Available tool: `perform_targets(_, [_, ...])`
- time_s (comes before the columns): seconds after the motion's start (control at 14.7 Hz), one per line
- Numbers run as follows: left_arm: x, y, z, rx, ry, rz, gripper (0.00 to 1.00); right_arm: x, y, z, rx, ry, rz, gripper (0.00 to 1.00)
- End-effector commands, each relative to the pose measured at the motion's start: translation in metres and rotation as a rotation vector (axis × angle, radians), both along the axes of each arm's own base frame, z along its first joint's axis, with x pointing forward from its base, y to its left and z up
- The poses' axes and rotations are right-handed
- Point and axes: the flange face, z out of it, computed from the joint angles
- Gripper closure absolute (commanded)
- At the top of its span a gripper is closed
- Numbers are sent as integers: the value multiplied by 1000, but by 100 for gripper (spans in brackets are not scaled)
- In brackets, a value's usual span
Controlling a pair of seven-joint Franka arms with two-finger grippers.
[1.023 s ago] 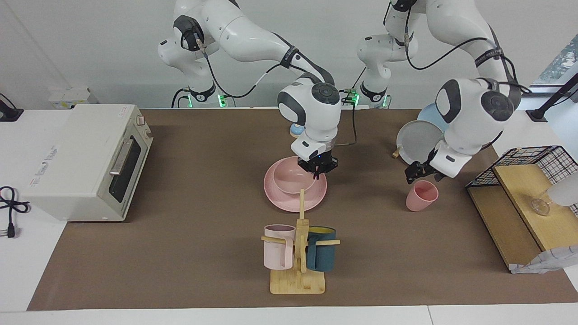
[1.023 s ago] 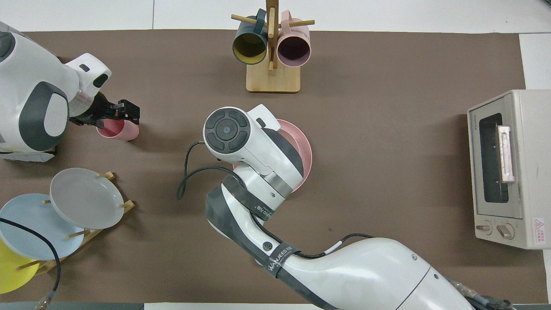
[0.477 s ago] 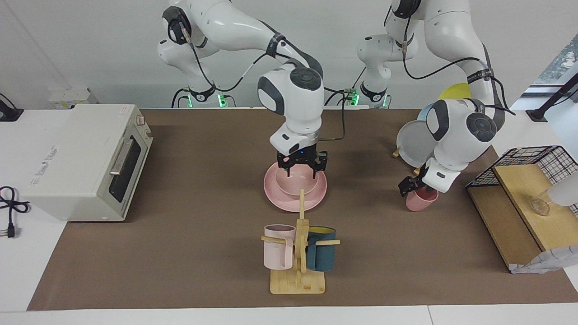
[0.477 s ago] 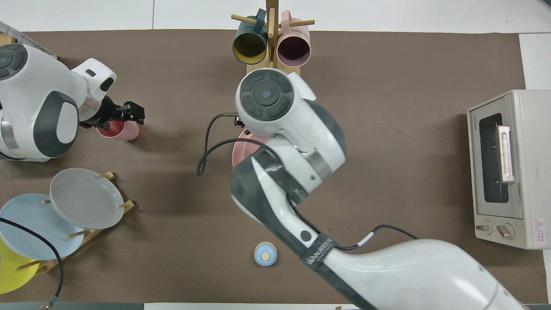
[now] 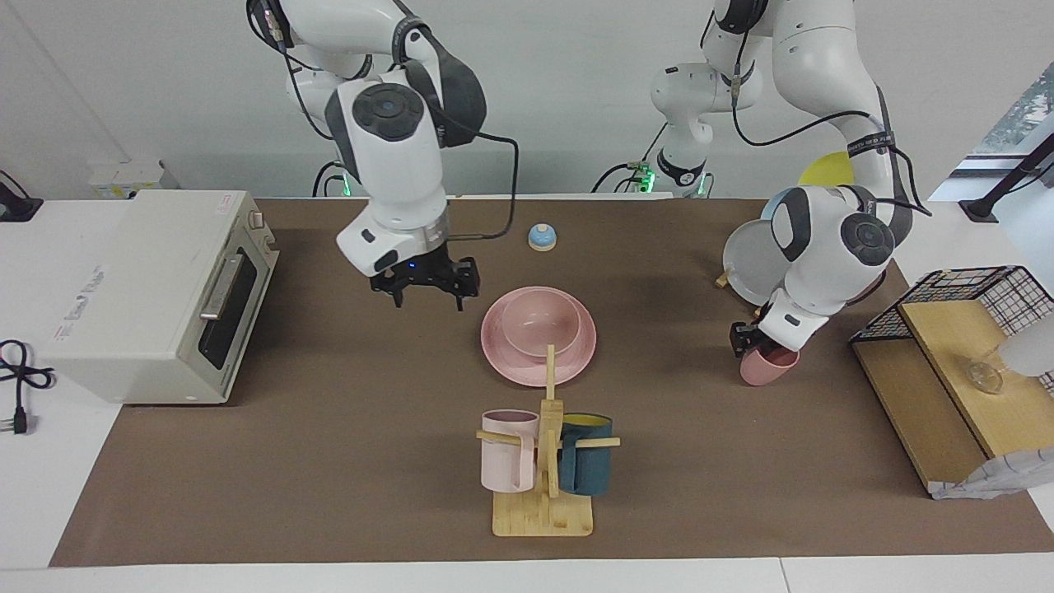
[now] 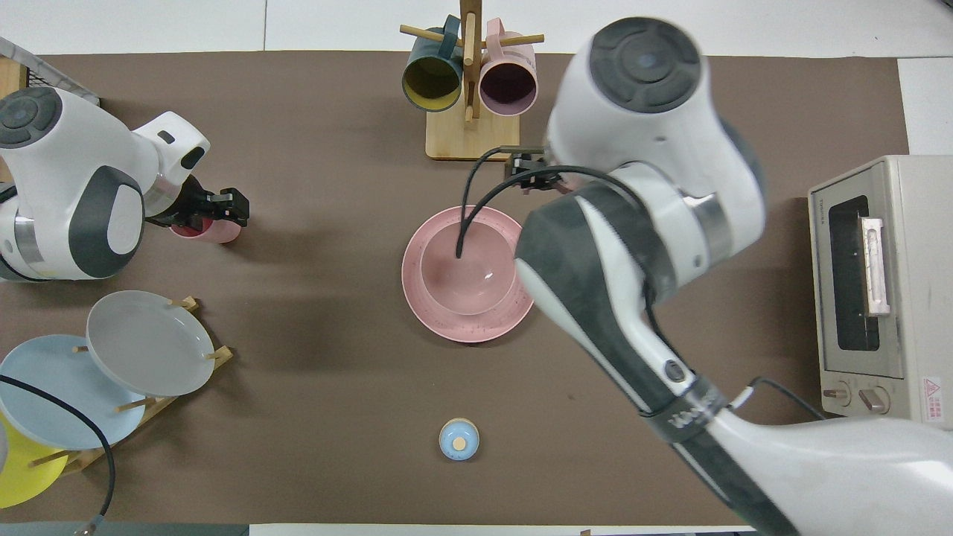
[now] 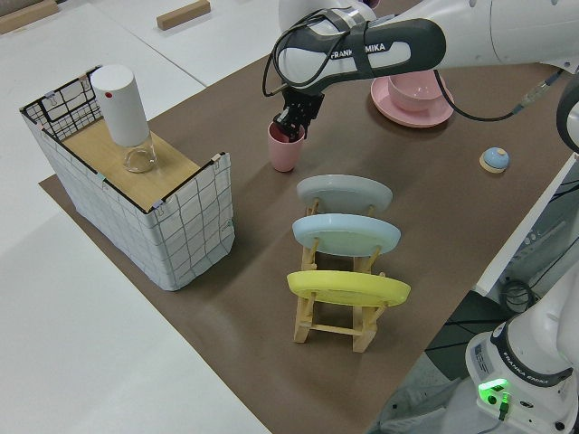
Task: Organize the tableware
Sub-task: 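Lower the bowl onto the plate and open the right gripper, then lift the pink cup with the left gripper while the right gripper withdraws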
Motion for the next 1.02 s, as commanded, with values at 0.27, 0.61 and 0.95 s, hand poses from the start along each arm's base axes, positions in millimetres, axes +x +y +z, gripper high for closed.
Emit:
perform_targets(0.27, [12, -69, 142, -50, 43, 133, 100, -38, -114, 9, 49, 33, 84, 0])
perform_targets(0.61, [-31, -253, 203, -83, 23, 410, 100, -60, -145, 7, 66, 2, 82, 0])
perform_targets(0.95, [-80, -367, 138, -64, -13, 448, 100, -59, -156, 4, 60, 17, 74, 0])
